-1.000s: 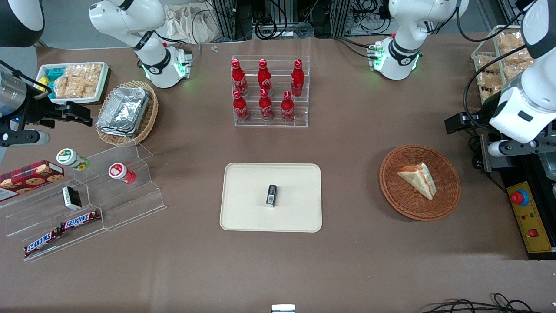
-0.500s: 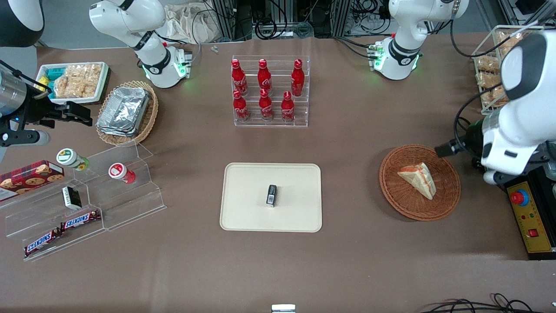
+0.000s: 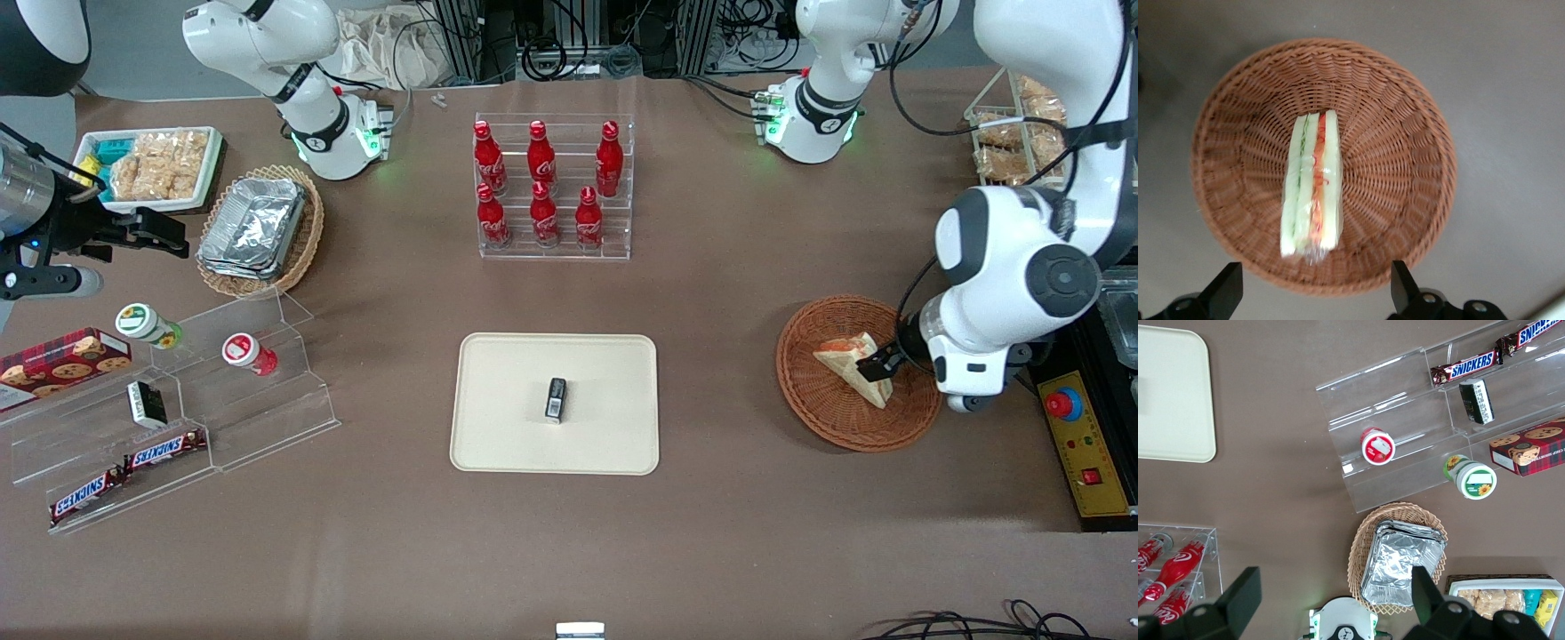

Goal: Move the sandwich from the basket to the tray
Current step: 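Close the left gripper on the sandwich wedge and lift it, then carry the sandwich with the left gripper over to the white tray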

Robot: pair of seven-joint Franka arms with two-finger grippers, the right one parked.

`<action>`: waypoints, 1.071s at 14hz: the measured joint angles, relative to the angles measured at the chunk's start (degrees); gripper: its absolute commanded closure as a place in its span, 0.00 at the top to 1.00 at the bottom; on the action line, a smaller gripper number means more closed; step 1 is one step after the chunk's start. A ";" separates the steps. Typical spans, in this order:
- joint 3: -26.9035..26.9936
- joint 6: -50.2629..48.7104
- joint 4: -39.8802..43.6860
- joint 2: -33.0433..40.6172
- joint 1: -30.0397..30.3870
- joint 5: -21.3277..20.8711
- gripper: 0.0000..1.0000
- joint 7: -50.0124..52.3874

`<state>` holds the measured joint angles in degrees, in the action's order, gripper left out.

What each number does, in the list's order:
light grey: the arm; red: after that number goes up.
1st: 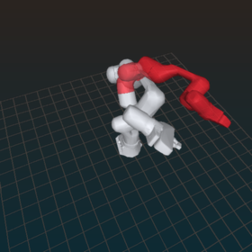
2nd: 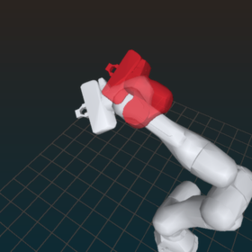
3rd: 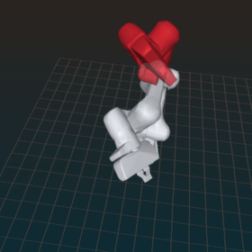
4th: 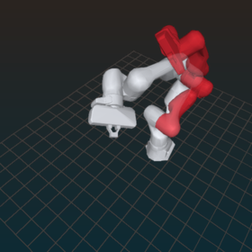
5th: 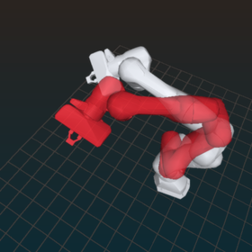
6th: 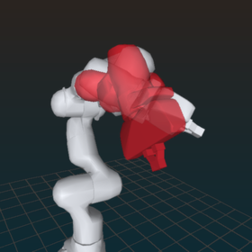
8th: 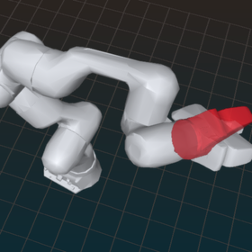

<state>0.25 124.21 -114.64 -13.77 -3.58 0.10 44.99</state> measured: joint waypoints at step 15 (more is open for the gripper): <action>0.37 -3.22 0.05 -0.42 0.02 -0.01 0.00 0.27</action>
<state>0.62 120.98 -114.59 -14.19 -3.56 0.08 45.26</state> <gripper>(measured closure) 0.661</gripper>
